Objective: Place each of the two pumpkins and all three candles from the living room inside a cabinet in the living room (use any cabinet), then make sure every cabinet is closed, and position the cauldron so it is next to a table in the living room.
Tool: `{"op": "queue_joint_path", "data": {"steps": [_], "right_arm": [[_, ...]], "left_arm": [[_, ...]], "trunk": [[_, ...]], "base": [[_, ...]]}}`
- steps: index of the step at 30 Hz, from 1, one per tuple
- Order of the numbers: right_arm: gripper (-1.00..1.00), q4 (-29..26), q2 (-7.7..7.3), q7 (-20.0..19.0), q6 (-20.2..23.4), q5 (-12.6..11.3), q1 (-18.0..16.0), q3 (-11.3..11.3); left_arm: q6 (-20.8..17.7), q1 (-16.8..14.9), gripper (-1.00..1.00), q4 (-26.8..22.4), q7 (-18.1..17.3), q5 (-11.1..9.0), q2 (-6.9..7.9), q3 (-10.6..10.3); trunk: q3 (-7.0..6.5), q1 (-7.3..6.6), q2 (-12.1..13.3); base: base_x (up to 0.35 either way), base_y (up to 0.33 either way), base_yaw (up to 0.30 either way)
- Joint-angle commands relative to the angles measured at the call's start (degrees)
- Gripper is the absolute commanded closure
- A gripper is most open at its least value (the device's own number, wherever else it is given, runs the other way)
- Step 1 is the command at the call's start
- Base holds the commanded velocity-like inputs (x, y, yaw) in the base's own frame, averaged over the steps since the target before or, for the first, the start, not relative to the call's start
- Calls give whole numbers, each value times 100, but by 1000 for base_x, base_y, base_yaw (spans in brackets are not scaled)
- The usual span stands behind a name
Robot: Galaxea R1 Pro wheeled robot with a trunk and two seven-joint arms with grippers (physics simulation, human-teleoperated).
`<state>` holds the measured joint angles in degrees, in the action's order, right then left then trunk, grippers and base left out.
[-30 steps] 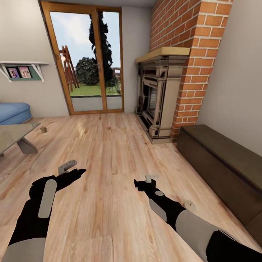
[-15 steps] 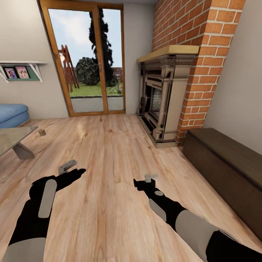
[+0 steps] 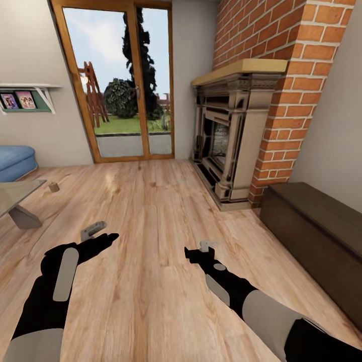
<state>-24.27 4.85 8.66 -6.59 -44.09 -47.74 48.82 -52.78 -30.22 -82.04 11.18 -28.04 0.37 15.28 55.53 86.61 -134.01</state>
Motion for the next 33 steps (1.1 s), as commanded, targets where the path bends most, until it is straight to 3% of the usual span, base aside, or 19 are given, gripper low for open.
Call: {"op": "queue_joint_path", "data": {"steps": [1,33], "right_arm": [[-100,1,-2,36,-29,-56,-8,49],[-100,-1,1,-18,15,-64,-8,54]], "left_arm": [[-22,-6,-100,-5,51,-61,3,2],[-22,-8,-100,-5,51,-61,5,2]], "trunk": [[6,2,-2],[6,2,-2]], "base": [[327,16,0],[327,33,-24]]}}
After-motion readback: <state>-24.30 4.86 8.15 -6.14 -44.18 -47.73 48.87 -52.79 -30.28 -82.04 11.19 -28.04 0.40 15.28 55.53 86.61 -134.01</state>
